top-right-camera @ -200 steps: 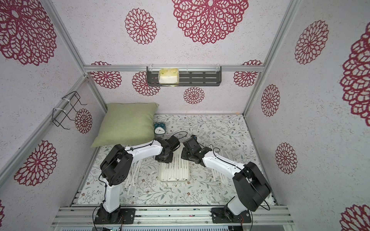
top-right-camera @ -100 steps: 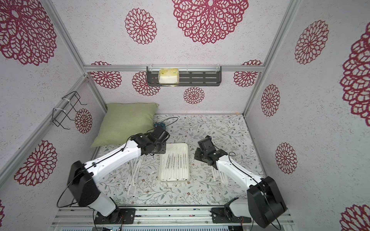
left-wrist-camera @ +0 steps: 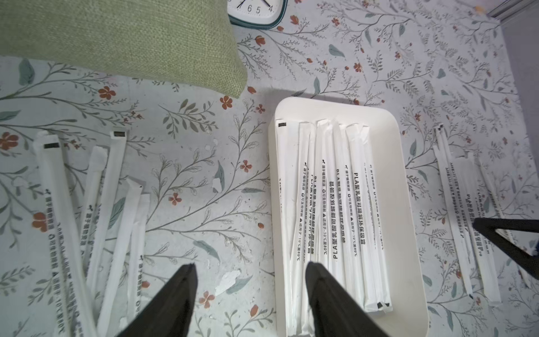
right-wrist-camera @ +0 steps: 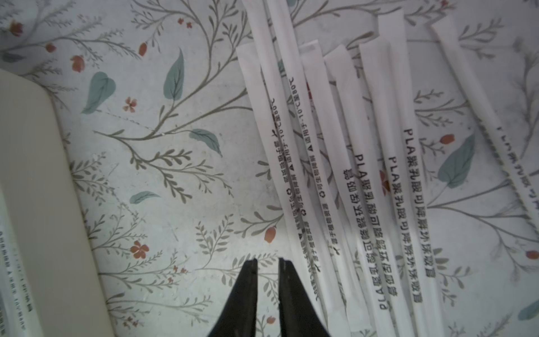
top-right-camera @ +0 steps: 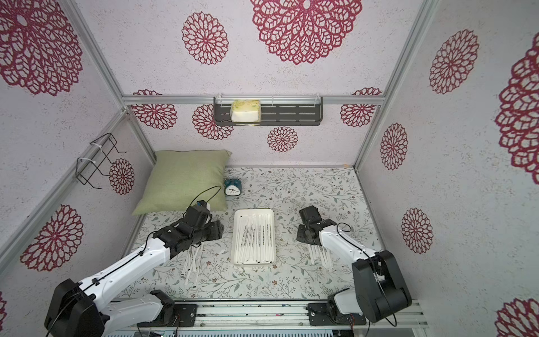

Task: Put the straws into the storage box
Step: Pick up the straw from the center of the board.

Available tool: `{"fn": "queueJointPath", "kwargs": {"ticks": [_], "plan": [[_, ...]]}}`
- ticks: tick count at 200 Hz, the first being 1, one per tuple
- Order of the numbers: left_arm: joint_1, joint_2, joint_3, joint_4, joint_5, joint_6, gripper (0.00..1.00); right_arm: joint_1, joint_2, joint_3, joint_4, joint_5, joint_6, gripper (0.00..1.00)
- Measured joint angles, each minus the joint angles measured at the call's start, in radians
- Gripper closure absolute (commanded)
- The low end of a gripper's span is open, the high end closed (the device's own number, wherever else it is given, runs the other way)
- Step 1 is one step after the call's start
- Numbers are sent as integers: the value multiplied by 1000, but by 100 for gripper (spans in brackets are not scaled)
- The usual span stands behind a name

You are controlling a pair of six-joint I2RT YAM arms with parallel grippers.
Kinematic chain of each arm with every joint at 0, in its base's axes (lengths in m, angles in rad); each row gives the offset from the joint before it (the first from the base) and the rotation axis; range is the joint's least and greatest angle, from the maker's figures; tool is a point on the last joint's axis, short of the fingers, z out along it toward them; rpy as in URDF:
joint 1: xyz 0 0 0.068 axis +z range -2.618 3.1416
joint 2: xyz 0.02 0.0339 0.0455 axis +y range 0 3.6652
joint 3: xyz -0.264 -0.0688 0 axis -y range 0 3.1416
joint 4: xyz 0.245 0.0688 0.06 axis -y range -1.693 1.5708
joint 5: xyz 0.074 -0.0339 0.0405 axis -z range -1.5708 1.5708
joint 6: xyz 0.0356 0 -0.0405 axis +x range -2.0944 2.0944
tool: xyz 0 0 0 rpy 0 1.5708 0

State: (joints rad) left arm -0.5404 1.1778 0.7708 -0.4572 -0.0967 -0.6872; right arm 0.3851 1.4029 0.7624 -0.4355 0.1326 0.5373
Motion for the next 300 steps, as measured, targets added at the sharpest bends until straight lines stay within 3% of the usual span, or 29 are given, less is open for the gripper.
{"fn": "queueJointPath", "kwargs": {"ticks": [86,115,151,182,227,259,300], "plan": [[4,3,-67,77,63,-47,29,-21,126,0,80,21,-40,75],[4,23,-67,80,68,-47,30,32,143,32,73,8,-32,63],[5,31,-67,82,71,-47,30,92,153,76,70,-4,-25,63],[5,39,-67,86,77,-46,30,89,196,84,71,5,-23,68],[5,38,-67,85,74,-48,32,89,215,86,87,21,-10,89],[5,33,-105,103,90,-66,34,108,203,92,74,19,14,92],[5,4,-147,104,107,-93,33,278,115,254,-16,14,118,95]]}}
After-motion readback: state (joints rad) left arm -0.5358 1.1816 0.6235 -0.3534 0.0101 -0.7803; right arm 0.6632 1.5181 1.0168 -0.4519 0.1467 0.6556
